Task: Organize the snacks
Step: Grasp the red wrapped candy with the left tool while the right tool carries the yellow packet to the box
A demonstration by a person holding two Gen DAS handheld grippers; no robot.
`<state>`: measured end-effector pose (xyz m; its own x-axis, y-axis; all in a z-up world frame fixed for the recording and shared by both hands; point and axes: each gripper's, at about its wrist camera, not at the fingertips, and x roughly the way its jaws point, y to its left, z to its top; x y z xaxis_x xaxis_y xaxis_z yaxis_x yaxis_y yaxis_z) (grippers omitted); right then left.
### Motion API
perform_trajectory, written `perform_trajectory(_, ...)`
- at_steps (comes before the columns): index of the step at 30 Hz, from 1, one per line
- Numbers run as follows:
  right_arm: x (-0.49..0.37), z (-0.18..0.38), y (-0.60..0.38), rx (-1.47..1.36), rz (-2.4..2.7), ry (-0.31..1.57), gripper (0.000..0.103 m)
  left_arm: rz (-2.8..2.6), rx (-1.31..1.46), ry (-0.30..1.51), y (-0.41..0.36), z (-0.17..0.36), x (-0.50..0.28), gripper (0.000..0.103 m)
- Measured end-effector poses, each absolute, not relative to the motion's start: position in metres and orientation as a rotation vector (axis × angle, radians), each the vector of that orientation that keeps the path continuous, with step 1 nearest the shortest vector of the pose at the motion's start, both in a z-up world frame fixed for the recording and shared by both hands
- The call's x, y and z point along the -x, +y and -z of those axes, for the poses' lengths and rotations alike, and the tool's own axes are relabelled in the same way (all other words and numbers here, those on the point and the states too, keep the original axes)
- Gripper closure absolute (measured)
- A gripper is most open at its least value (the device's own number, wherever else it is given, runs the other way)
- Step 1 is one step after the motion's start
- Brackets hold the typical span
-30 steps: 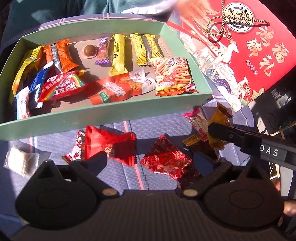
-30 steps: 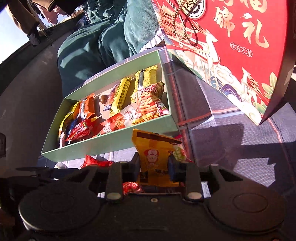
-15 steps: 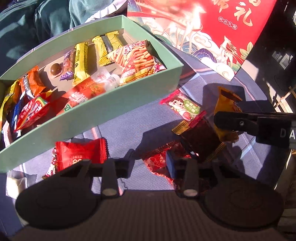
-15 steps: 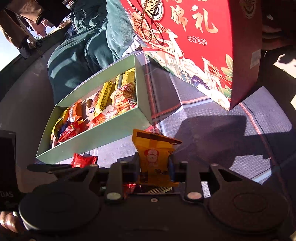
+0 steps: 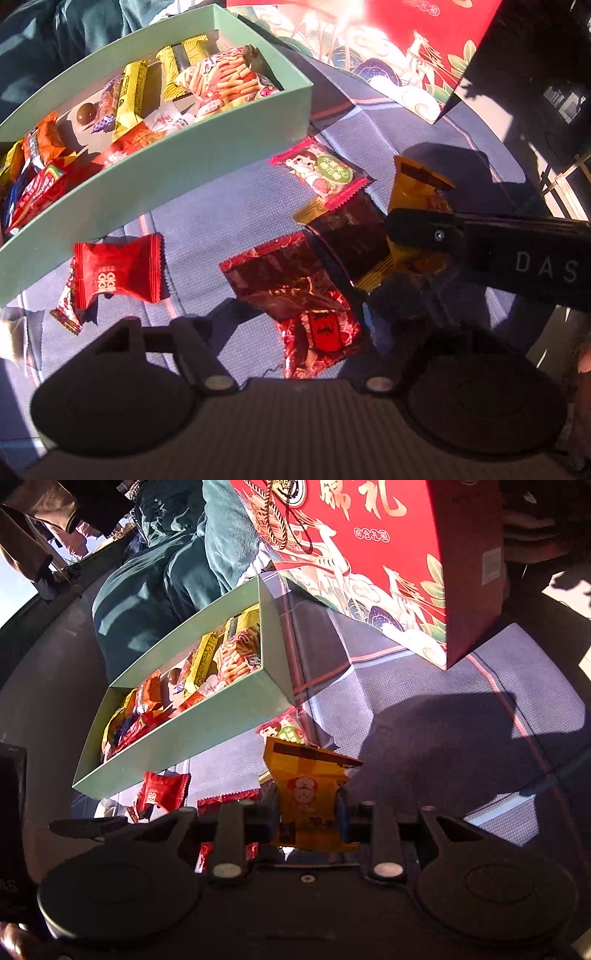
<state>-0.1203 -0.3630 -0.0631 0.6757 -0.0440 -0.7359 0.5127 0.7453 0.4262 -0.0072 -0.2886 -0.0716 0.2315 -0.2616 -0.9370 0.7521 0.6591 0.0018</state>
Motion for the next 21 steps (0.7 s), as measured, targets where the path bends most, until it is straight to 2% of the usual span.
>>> perform_trajectory(1,0.122,0.063,-0.363,-0.667,0.342,0.775,0.073,0.761,-0.523,1.117,-0.288,0.070,0.010,0.065)
perform_trajectory(3,0.124,0.064,-0.361,-0.663,0.342,0.776,0.074,0.781,-0.516,1.117,-0.284,0.064,0.011,0.070)
perform_trajectory(14,0.103,0.039,-0.343,-0.620,0.282,0.759,0.073,0.789,-0.396,1.047,-0.240,0.019,-0.009,0.071)
perform_trajectory(21,0.047,0.002,-0.328,-0.563,0.192,0.738,0.073,0.649,-0.263,0.955,-0.187,-0.013,-0.078,0.071)
